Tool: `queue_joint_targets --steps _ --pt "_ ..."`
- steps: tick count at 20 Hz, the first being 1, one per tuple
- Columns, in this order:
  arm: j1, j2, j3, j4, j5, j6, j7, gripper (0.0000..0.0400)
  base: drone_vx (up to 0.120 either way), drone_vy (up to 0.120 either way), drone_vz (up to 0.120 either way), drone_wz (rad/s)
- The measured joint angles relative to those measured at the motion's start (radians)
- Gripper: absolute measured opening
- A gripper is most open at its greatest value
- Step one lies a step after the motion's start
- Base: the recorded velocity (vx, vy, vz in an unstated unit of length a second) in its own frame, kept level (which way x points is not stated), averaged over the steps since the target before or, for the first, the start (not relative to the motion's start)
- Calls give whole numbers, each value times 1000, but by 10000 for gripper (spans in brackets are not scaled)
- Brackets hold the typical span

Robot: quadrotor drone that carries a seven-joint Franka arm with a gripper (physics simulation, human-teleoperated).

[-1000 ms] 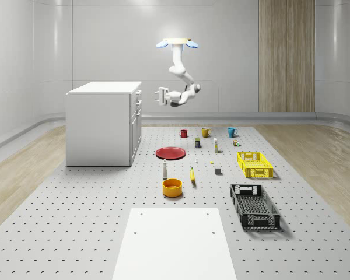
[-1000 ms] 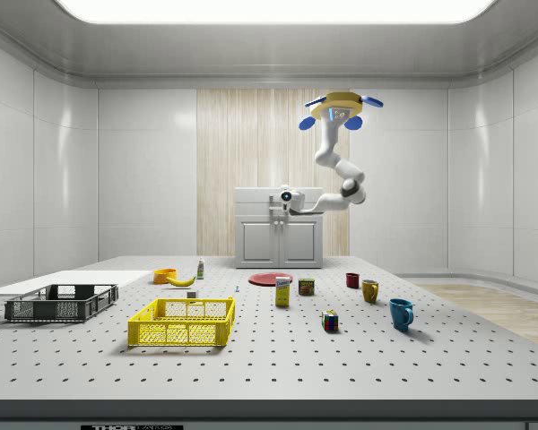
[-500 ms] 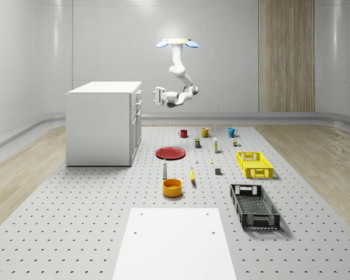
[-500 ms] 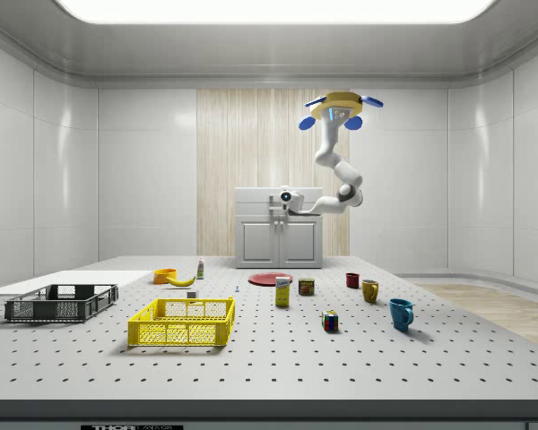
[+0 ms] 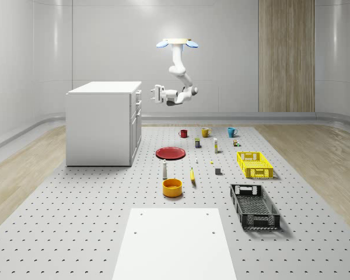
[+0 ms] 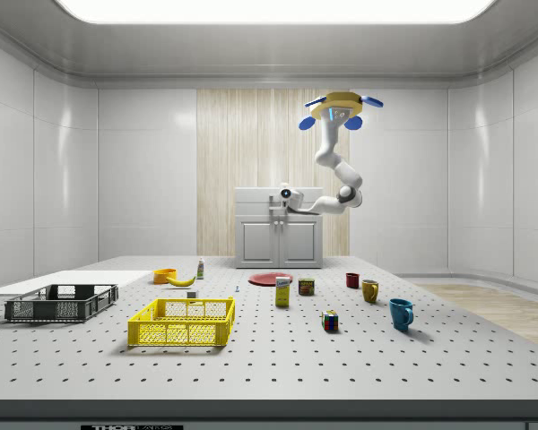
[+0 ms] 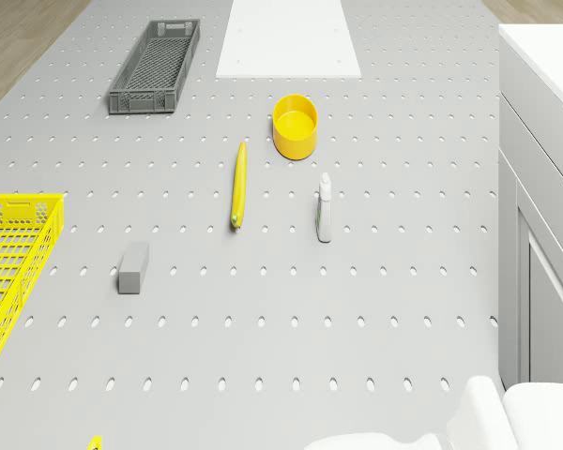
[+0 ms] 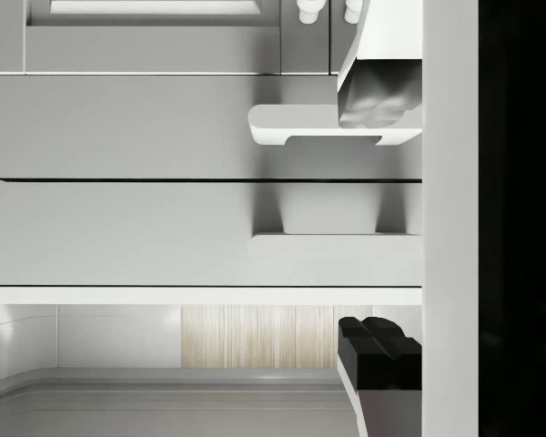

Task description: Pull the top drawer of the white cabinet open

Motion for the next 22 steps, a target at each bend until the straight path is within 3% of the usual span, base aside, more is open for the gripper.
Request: queue_joint_targets --steps 12,22 --pt "-66 33 40 -22 53 -49 -50 305 0 0 0 0" --pt "-100 89 112 -2 132 -60 -83 305 0 0 0 0"
